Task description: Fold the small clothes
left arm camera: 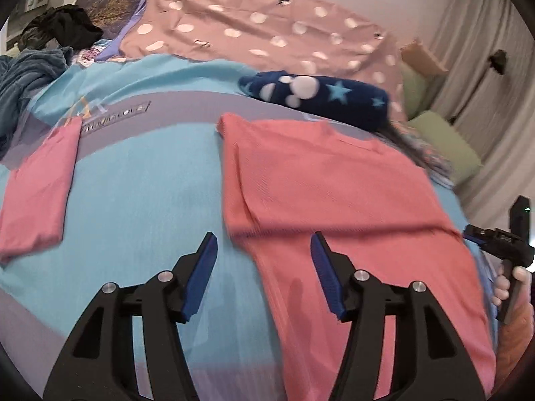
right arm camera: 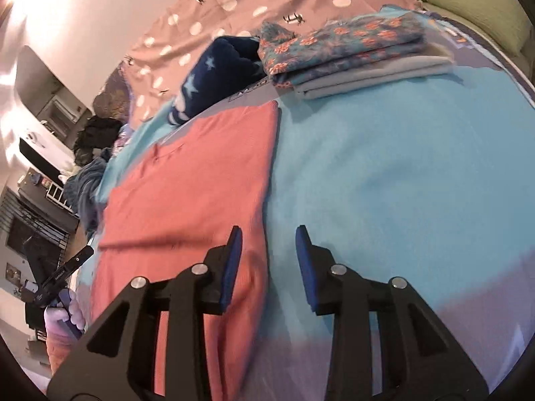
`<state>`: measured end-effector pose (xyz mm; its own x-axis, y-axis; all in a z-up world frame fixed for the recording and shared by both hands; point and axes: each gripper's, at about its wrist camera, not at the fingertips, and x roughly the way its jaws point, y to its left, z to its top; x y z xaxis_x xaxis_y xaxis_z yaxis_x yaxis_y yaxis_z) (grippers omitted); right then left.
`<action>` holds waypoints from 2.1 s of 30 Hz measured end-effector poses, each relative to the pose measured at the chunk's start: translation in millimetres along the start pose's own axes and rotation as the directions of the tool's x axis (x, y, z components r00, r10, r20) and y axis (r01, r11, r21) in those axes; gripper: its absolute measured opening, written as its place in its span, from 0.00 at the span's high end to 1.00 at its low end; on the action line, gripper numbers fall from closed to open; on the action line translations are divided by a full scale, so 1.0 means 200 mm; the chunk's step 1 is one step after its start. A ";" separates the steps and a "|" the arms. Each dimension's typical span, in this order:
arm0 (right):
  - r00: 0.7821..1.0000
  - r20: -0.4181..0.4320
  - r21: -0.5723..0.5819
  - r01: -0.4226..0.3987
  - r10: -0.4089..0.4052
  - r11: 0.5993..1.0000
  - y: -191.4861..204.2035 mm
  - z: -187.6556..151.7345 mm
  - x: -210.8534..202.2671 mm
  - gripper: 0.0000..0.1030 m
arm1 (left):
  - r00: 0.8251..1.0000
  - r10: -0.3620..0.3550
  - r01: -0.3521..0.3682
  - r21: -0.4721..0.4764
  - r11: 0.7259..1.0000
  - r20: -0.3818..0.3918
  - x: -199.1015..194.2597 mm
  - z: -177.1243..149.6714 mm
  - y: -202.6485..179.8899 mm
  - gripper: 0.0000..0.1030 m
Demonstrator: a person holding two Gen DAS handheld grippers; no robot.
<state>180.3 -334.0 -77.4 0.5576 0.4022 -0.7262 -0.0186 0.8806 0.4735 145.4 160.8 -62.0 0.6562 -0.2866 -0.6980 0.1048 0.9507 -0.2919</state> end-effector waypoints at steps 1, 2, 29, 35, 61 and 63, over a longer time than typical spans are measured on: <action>1.000 -0.003 0.009 -0.016 0.016 1.000 -0.02 -0.05 -0.04 0.66 | 1.000 -0.025 0.025 -0.012 1.000 -0.005 -0.05 -0.06 0.01 0.43; 0.999 -0.012 0.024 -0.032 0.032 0.999 -0.03 -0.10 -0.07 0.65 | 0.999 -0.041 0.040 -0.031 0.999 -0.013 -0.09 -0.12 0.01 0.43; 0.995 -0.011 -0.021 -0.097 0.097 0.995 -0.02 -0.90 -0.62 0.61 | 0.997 -0.051 0.060 0.153 0.986 -0.066 -0.82 -0.87 -0.34 0.42; 0.993 -0.005 -0.005 -0.118 0.117 0.993 -0.05 -0.96 -0.64 0.58 | 0.990 0.065 -0.034 0.236 0.971 -0.125 -0.88 -1.07 -0.37 0.42; 0.990 0.048 -0.046 -0.130 0.132 0.990 -0.01 -1.06 -0.79 0.54 | 0.991 0.129 -0.130 0.013 0.991 0.034 -0.96 -0.97 -0.13 0.98; 0.989 0.025 -0.115 -0.139 0.142 0.984 0.06 -1.09 -0.80 0.54 | 0.992 0.125 -0.125 -0.014 0.992 0.029 -0.95 -1.00 -0.11 0.98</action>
<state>-89.8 -334.0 -63.2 0.5696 0.5172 -0.6388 -0.1910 0.8392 0.5092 -131.0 171.3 -53.0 0.6854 -0.1619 -0.7100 0.0115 0.9772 -0.2118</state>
